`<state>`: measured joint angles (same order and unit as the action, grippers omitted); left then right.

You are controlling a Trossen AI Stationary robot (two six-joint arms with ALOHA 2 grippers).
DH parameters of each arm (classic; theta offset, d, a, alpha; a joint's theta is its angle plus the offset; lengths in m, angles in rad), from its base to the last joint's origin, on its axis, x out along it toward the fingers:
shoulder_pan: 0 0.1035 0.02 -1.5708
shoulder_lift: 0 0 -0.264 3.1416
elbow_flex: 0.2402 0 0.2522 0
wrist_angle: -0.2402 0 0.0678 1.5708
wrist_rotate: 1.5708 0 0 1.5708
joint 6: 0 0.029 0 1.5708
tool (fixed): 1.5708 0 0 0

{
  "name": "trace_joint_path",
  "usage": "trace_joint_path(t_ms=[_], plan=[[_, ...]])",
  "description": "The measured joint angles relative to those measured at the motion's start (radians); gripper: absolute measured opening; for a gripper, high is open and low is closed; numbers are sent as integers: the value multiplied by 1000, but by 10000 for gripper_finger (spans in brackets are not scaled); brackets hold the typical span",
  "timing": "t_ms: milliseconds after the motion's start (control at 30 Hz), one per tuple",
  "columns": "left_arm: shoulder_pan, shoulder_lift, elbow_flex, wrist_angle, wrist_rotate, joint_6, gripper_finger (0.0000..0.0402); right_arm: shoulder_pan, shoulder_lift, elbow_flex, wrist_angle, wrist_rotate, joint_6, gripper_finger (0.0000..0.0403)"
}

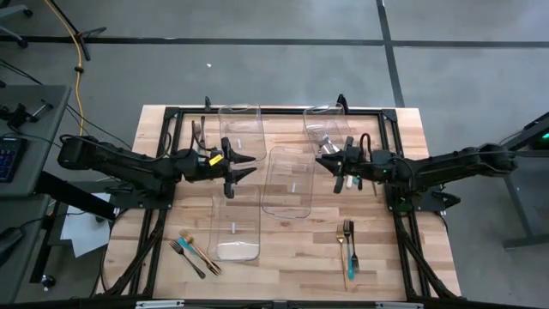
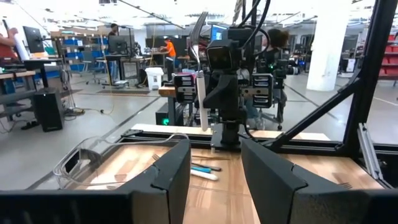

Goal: Sort silverware by color (type)
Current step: Put the white fork into the top right transparent bin

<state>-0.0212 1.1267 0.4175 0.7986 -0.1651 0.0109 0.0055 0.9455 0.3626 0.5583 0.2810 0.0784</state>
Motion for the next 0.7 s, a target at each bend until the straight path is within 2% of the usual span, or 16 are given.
trace_joint_path(t_ms=[233, 367, 533, 600, 700], plan=[[0, 0, 0, -1, 1, -8, 135, 0, 3, 0, -1, 1, 13, 24], [0, 0, 0, -1, 2, -7, 135, 0, 3, 0, -15, 69, 53, 23], [0, 0, 0, -1, 1, -7, 135, -32, 3, 0, -171, 259, 185, 23], [0, 0, 0, -1, 1, -7, 135, -73, 3, 0, -244, 263, 260, 23], [0, 0, 0, -1, 1, -7, 135, -145, 3, 0, -347, 209, 361, 23]])
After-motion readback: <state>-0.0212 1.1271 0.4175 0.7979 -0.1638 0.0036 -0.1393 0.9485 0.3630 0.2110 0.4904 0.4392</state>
